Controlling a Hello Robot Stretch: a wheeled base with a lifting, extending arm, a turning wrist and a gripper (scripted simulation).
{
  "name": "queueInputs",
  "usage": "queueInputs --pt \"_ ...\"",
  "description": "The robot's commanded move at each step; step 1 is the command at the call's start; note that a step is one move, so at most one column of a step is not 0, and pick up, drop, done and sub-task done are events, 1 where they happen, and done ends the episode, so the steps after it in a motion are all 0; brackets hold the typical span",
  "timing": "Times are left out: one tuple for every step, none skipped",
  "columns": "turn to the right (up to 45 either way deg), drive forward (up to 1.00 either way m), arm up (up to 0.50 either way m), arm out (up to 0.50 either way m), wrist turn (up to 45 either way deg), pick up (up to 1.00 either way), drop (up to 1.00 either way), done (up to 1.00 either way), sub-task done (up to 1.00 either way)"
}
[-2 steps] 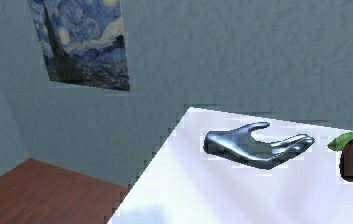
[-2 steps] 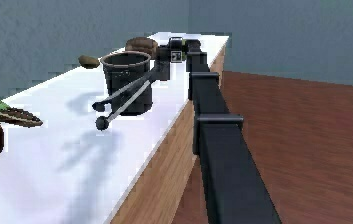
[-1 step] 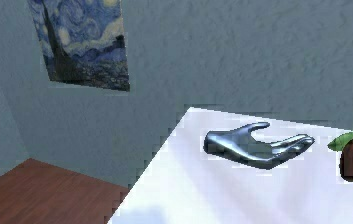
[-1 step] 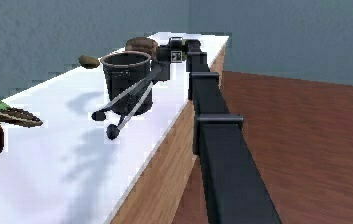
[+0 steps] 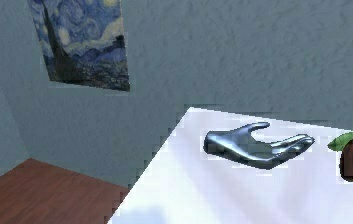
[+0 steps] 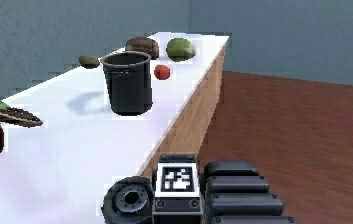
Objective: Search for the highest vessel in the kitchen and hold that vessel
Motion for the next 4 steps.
queueInputs --pt "45.0 0.00 0.00 0.00 0.0 0.00 0.00 0.00 0.00" --pt "45.0 0.00 0.00 0.00 0.0 0.00 0.00 0.00 0.00" --pt "18.0 0.00 0.00 0.00 0.0 0.00 0.00 0.00 0.00" --pt "0.0 0.50 0.00 0.00 0.0 0.00 0.00 0.00 0.00"
